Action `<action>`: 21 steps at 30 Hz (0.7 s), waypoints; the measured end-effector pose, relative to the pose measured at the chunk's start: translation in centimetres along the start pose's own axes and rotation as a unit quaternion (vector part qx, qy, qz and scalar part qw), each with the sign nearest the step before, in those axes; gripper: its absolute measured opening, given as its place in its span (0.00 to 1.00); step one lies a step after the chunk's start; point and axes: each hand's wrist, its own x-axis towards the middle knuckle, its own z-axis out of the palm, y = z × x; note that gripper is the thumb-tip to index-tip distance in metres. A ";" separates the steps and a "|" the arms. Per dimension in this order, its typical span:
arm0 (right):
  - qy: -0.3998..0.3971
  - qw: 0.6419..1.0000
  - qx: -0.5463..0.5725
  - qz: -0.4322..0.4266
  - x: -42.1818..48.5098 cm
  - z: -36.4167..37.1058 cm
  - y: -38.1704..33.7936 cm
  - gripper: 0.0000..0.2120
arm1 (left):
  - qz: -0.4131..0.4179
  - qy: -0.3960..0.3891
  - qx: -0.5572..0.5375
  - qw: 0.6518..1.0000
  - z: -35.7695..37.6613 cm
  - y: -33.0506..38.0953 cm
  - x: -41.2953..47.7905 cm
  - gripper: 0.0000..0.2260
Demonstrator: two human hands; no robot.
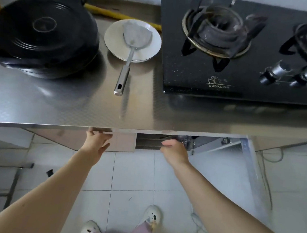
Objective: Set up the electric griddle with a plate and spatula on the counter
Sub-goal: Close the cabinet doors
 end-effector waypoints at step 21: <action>0.263 0.952 0.063 0.143 -3.9 -17.7 17.4 0.21 | 0.338 -0.352 0.634 0.600 25.9 -9.1 -14.8 0.26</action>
